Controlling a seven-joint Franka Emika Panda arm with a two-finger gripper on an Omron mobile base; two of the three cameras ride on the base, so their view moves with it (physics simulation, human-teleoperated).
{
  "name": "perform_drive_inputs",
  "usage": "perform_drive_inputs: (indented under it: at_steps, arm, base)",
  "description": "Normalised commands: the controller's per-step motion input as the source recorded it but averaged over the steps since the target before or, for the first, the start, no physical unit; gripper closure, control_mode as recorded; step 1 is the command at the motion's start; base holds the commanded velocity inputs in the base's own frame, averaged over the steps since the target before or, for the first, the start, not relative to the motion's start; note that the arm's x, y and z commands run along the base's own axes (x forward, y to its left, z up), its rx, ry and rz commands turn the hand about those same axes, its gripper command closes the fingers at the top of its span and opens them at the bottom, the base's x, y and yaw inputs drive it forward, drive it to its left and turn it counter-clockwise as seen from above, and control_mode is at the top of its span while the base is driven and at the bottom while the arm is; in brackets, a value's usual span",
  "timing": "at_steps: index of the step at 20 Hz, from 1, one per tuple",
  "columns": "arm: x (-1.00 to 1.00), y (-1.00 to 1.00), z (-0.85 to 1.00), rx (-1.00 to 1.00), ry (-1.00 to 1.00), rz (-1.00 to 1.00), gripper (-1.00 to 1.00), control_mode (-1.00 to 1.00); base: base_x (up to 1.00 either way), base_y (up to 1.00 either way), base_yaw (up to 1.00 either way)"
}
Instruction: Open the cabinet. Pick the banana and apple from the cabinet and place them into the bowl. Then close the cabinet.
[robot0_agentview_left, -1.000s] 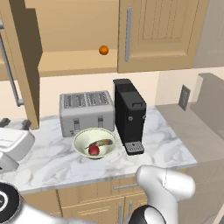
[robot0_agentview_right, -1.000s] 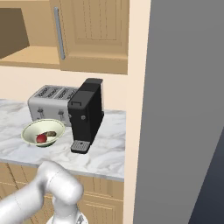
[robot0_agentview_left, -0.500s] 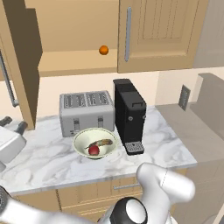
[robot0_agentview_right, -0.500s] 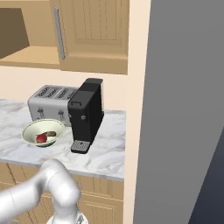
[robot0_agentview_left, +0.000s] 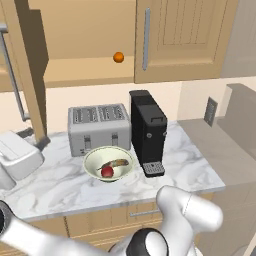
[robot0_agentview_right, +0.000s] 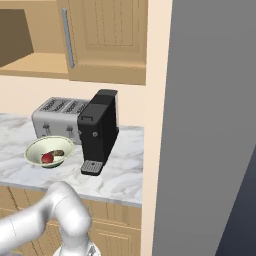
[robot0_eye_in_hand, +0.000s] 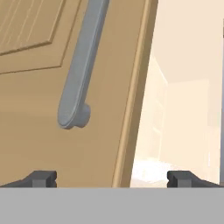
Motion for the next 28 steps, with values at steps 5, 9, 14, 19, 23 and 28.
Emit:
perform_drive_inputs:
  at_steps: [5, 9, 14, 19, 23, 28]
  arm:
    - [0.00, -0.88, 0.09, 0.00, 0.00, 0.00, -1.00, -1.00]
    - [0.00, -0.91, 0.04, 0.00, 0.00, 0.00, -1.00, -1.00]
    - [0.16, -0.77, 0.00, 0.00, -0.01, 0.06, -1.00, -1.00]
    - [0.42, -0.67, 0.00, 0.00, -0.07, 0.11, -1.00, -1.00]
    - [0.55, -0.68, 0.00, 0.00, -0.05, 0.12, -1.00, -1.00]
    - [0.62, -0.62, 0.00, 0.00, -0.04, 0.13, -1.00, -1.00]
  base:
    - [0.00, 0.00, 0.00]
    - [0.00, 0.00, 0.00]
    - [0.00, 0.00, 0.00]
    - [0.00, 0.00, 0.00]
    - [0.00, 0.00, 0.00]
    - [0.00, 0.00, 0.00]
